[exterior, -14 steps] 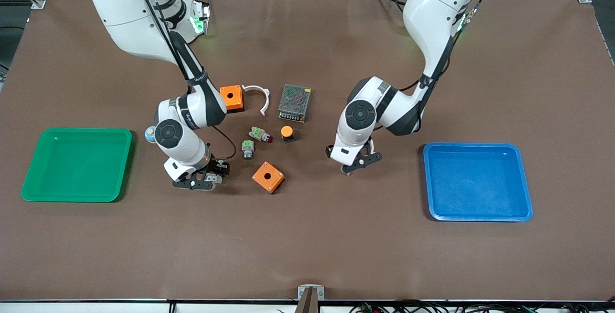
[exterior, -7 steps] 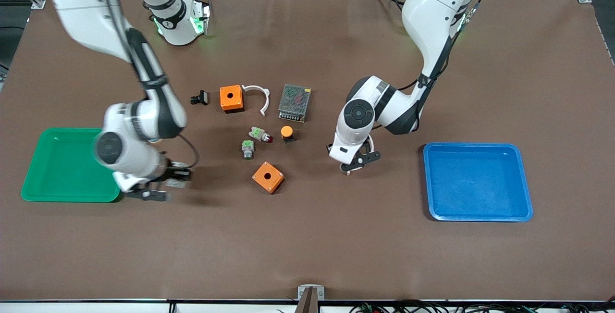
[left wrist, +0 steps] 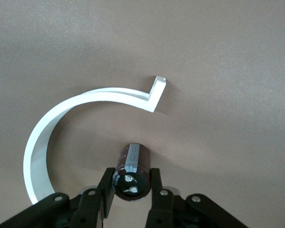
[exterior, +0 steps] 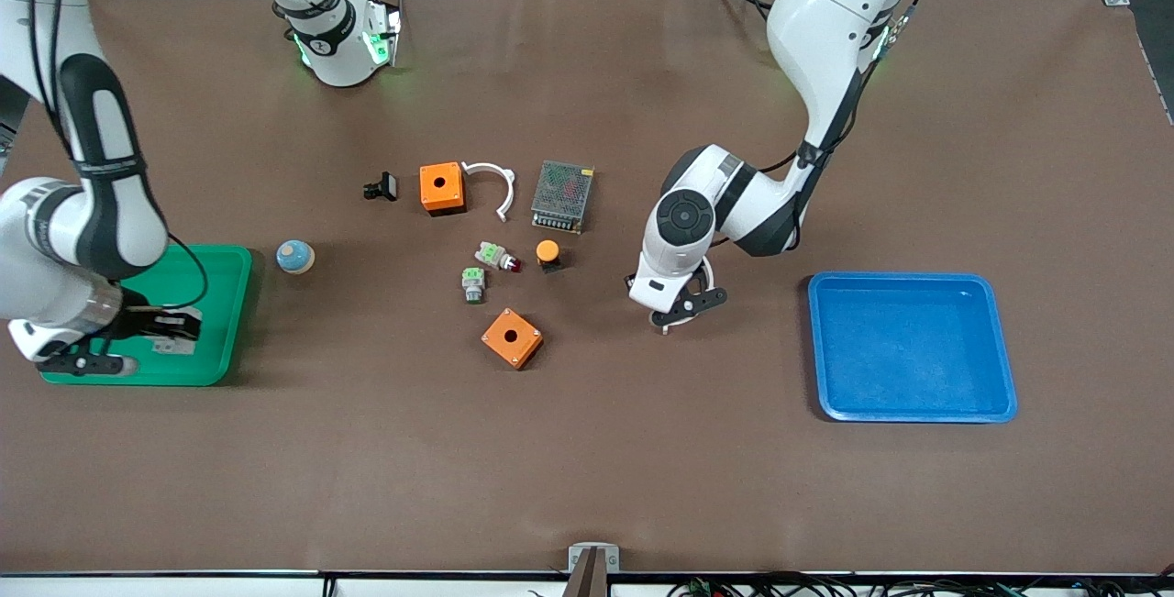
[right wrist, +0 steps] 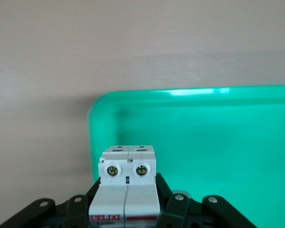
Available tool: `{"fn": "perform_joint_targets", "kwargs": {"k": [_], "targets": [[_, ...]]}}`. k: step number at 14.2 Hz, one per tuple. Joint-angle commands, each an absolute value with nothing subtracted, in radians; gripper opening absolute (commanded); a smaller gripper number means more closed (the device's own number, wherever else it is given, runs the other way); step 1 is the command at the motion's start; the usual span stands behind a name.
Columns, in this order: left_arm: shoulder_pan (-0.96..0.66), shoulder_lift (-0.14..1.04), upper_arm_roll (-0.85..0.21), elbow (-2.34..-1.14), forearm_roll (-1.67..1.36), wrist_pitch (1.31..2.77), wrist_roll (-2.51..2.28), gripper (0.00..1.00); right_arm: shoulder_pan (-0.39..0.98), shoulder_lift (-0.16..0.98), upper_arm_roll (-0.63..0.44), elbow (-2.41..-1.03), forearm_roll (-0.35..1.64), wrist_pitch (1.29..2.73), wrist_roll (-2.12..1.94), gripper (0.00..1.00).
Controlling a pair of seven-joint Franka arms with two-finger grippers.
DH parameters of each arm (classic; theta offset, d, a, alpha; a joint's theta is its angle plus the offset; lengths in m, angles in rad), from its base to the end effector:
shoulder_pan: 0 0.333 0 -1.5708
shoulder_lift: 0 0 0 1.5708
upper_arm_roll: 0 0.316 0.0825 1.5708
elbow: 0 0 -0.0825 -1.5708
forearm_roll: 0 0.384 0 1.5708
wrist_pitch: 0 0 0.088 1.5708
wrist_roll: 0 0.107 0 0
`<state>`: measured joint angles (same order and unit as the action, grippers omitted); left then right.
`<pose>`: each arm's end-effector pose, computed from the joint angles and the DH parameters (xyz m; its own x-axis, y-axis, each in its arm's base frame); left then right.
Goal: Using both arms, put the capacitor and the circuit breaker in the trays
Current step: 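Carry the breaker to the green tray with the right gripper, then carry the capacitor to the blue tray with the left gripper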
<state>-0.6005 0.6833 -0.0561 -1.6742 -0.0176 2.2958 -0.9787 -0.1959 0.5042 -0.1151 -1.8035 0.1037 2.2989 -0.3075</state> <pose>0.5363 -0.4090 0.2007 0.9380 0.3387 -0.0739 0.3379 -0.9409 -0.0242 0.6231 -0.1921 0.2670 0.9983 -0.0586 0.0019 -0.0586 -0.9980 -0.0220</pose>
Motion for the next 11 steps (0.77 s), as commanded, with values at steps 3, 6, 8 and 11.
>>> {"fn": "perform_joint_targets", "kwargs": {"k": [3,6,8,11], "targets": [[-0.583,0.623,-0.052,-1.671,0.000,2.286,-0.941,0.15,-0.311,0.537,-0.094,-1.890,0.092,2.468,-0.388,0.00],[-0.523,0.552,-0.055,-1.648,-0.023,2.194,-0.818,0.15,-0.353,0.580,-0.092,-1.888,0.092,2.511,-0.431,0.00],[-0.471,0.517,-0.057,-1.629,-0.047,2.103,-0.708,0.15,-0.359,0.591,-0.092,-1.885,0.092,2.519,-0.431,0.00],[-0.370,0.473,-0.055,-1.638,-0.045,2.004,-0.501,0.15,-0.356,0.600,-0.092,-1.887,0.092,2.519,-0.440,0.01]]}}
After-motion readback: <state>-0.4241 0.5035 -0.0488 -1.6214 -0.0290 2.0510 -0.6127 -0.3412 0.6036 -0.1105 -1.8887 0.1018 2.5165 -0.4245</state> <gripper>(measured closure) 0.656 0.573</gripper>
